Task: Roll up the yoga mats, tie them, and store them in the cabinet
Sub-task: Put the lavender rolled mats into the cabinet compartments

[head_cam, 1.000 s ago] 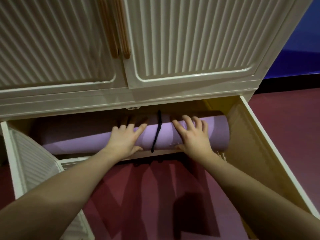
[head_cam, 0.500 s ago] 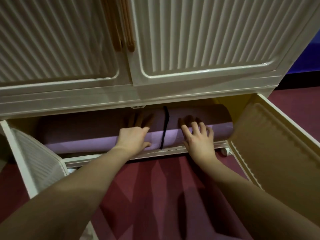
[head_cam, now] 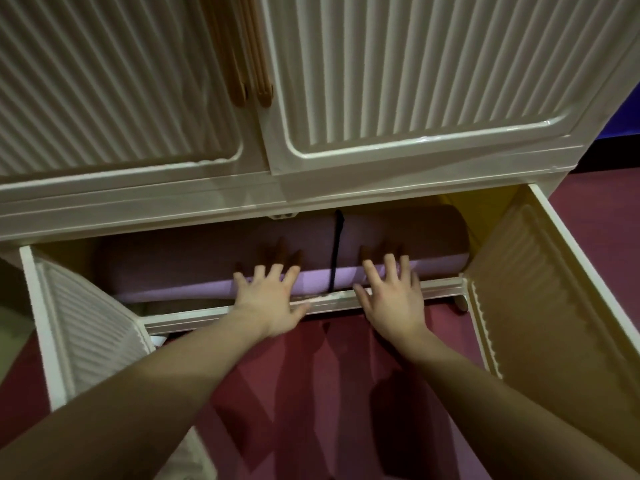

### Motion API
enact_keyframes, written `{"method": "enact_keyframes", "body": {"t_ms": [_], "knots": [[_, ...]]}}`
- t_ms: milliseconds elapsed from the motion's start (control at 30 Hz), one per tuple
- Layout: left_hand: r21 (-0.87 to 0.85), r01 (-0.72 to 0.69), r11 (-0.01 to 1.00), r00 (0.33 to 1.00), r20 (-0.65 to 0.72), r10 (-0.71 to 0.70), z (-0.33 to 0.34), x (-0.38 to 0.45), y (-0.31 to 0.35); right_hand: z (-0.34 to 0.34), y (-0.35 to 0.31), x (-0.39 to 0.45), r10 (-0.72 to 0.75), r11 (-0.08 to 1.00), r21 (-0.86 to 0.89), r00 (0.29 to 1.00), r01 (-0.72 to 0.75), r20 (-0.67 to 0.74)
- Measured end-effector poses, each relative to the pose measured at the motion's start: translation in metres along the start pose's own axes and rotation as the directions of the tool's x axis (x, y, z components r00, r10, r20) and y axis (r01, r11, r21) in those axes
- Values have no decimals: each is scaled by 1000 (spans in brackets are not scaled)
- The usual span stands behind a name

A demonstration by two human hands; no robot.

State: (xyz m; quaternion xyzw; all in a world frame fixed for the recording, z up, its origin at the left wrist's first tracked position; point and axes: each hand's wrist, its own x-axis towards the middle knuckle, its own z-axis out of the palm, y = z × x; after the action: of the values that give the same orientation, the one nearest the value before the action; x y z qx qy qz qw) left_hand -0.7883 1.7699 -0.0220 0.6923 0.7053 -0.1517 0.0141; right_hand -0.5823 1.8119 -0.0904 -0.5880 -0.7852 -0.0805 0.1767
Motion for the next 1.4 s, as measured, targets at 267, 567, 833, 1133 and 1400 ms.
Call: {"method": "enact_keyframes", "body": {"t_ms": [267,567,833,1133,1400], "knots": [[-38,48,998,996,-67,-51,3,1,5,4,12,5,-6,990,144,999,1,35],[-13,57,998,987,-153,-58,32,-20,-16,-2,7,-12,-68,998,5,998,67,11],[-121,18,992,975,-218,-44,44,-26,-26,-12,-45,-2,-199,979,67,975,193,99],[-153,153,976,957,-224,-186,44,-26,-65,-14,-59,-9,-180,983,-4,975,182,131],[-219,41,975,976,-201,-86,53,-44,-80,-21,-114,24,-334,942,111,922,317,196]]}}
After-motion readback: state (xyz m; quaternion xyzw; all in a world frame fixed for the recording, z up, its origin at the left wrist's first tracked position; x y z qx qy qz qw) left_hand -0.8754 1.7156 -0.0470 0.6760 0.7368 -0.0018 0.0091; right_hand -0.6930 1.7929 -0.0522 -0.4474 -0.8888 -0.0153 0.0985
